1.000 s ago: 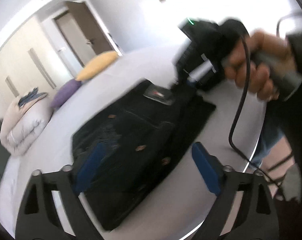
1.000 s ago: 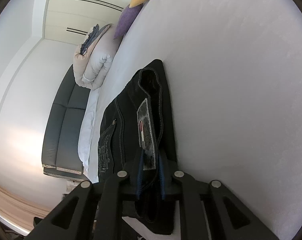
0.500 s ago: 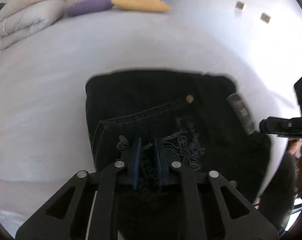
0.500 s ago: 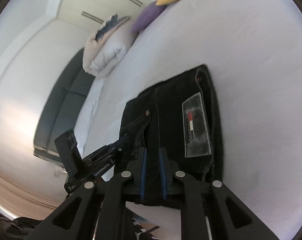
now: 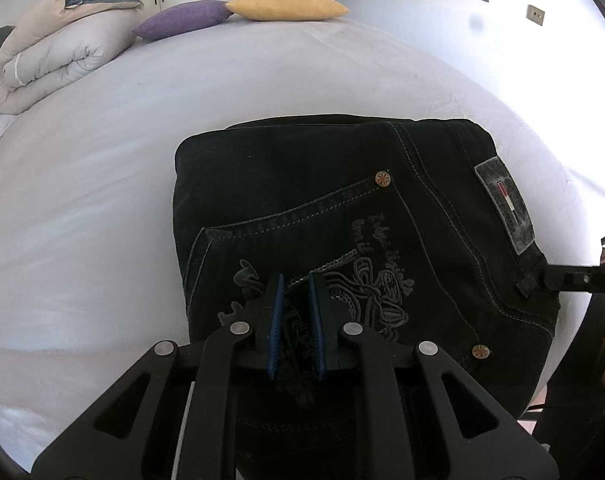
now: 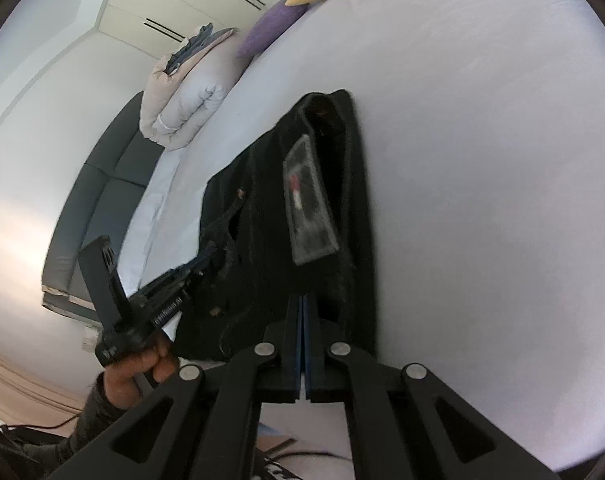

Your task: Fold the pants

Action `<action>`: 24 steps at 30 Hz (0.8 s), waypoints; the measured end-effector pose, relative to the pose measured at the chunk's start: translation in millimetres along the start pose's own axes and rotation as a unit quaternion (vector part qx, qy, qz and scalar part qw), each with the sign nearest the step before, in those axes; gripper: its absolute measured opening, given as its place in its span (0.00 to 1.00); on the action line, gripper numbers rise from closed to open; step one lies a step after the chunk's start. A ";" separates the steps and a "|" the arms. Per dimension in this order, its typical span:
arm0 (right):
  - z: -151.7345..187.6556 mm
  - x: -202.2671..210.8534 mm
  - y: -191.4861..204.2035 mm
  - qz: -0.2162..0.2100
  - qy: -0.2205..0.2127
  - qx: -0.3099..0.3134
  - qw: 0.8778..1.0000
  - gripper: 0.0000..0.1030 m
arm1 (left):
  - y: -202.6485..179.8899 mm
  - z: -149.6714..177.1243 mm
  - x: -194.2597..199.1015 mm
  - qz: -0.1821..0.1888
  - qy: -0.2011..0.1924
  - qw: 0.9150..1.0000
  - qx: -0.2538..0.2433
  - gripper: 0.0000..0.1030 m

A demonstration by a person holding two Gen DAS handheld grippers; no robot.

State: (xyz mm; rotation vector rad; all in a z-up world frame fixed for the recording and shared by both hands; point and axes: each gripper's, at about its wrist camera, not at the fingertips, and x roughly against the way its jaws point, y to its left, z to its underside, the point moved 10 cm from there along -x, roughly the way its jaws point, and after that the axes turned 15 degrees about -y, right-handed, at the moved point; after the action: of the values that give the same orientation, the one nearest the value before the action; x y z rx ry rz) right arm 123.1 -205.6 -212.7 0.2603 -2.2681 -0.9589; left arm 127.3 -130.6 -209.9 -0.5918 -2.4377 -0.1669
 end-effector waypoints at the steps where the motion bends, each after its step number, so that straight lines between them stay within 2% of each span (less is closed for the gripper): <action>1: 3.4 5.9 -1.5 -0.001 0.000 0.002 1.000 0.00 | 0.5 1.0 2.4 -0.002 -0.001 1.000 -0.001 0.12; 4: 5.0 21.0 -0.9 0.005 -0.009 0.013 1.000 0.00 | 0.5 1.4 6.3 -0.005 -0.004 1.000 -0.003 0.12; 5: 4.2 24.5 -0.3 0.012 -0.013 0.022 1.000 0.06 | 1.3 1.9 7.5 -0.005 -0.004 1.000 -0.001 0.12; 6: 1.3 29.2 -1.8 0.030 -0.019 0.033 0.999 0.19 | 1.9 0.4 9.2 -0.006 -0.005 1.000 0.001 0.12; 8: -6.1 34.7 -2.5 0.034 -0.030 0.032 0.998 0.27 | 3.6 0.5 13.6 -0.007 -0.007 1.000 0.004 0.12; 10: -20.1 39.4 -3.6 0.034 -0.049 0.021 0.998 0.31 | 5.8 1.3 19.5 -0.010 -0.007 1.000 0.014 0.12; 15: -44.5 34.1 -6.3 0.033 -0.060 0.010 0.998 0.74 | 26.4 -5.0 60.9 -0.003 -0.042 0.995 0.090 0.15; 16: -47.7 30.0 -9.7 0.028 -0.055 0.005 0.998 0.76 | 33.6 -3.5 64.0 -0.001 -0.042 0.993 0.106 0.23; 17: -51.3 24.7 -13.5 0.024 -0.049 0.000 0.999 0.76 | 41.9 -1.8 65.3 0.002 -0.039 0.991 0.125 0.46; 19: -57.6 9.8 -21.8 0.024 -0.034 -0.011 0.999 0.76 | 59.8 -0.1 65.6 0.009 -0.041 0.985 0.166 0.81; 21: -61.7 -4.2 -27.4 0.025 -0.020 -0.028 0.999 0.76 | 71.1 -2.3 62.6 0.019 -0.039 0.980 0.194 0.81; 24: -63.6 -31.0 -35.9 0.026 0.007 -0.056 0.998 0.76 | 67.5 -5.4 49.9 0.064 -0.018 0.974 0.218 0.81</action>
State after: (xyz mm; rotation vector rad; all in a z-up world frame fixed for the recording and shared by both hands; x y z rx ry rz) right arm 185.2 -254.6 -220.1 0.1588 -2.1894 -1.0502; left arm 125.3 -53.1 -177.2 -0.5486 -2.3539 0.4256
